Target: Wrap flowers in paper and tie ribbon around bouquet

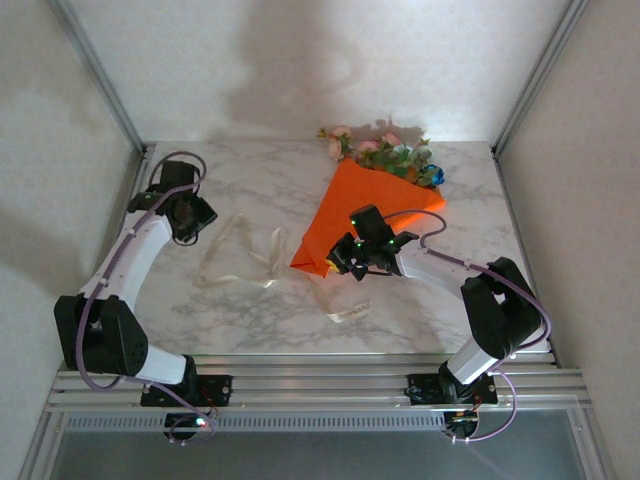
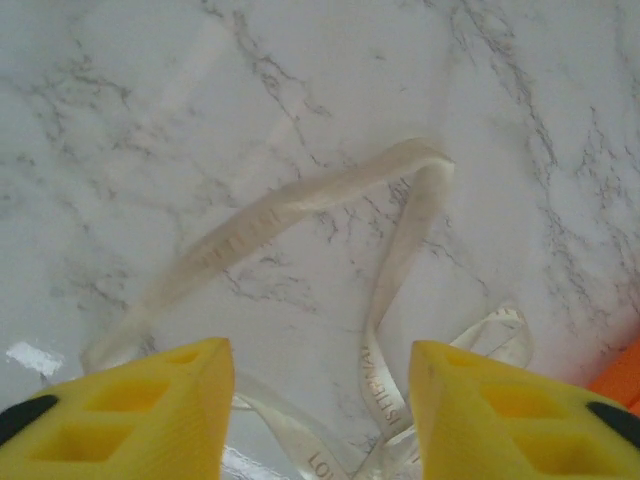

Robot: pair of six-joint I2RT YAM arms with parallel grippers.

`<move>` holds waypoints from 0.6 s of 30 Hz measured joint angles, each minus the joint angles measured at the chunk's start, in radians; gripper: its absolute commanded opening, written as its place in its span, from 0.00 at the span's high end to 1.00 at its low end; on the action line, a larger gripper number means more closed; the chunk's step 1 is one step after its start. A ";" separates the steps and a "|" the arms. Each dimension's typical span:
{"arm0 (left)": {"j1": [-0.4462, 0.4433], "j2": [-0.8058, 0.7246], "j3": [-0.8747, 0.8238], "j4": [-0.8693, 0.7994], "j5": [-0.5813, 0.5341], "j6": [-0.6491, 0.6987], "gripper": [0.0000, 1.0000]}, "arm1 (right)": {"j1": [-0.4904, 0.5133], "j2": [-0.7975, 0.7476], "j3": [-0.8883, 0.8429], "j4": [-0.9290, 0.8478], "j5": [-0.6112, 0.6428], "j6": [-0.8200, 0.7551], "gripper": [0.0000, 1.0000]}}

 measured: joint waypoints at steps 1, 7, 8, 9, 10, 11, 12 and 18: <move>-0.026 -0.007 0.000 0.006 -0.002 -0.008 0.46 | 0.000 0.000 0.000 0.000 0.000 0.000 1.00; -0.289 -0.130 -0.200 0.112 0.157 -0.186 0.47 | 0.000 0.007 0.003 -0.001 0.000 0.000 1.00; -0.328 -0.171 -0.285 0.146 0.201 -0.260 0.49 | 0.000 0.013 0.005 -0.001 0.000 0.000 1.00; -0.362 -0.210 -0.368 0.184 0.238 -0.343 0.50 | 0.000 0.018 0.008 -0.001 0.000 -0.001 1.00; -0.385 -0.242 -0.434 0.220 0.261 -0.420 0.51 | 0.000 0.022 0.011 -0.003 0.000 -0.001 1.00; -0.411 -0.274 -0.507 0.269 0.284 -0.518 0.53 | 0.000 0.025 0.013 -0.004 0.000 -0.001 1.00; -0.432 -0.296 -0.560 0.314 0.294 -0.600 0.54 | 0.000 0.026 0.014 -0.005 0.000 -0.001 1.00; -0.476 -0.242 -0.624 0.541 0.318 -0.891 0.51 | 0.000 0.032 0.020 -0.011 0.000 -0.005 1.00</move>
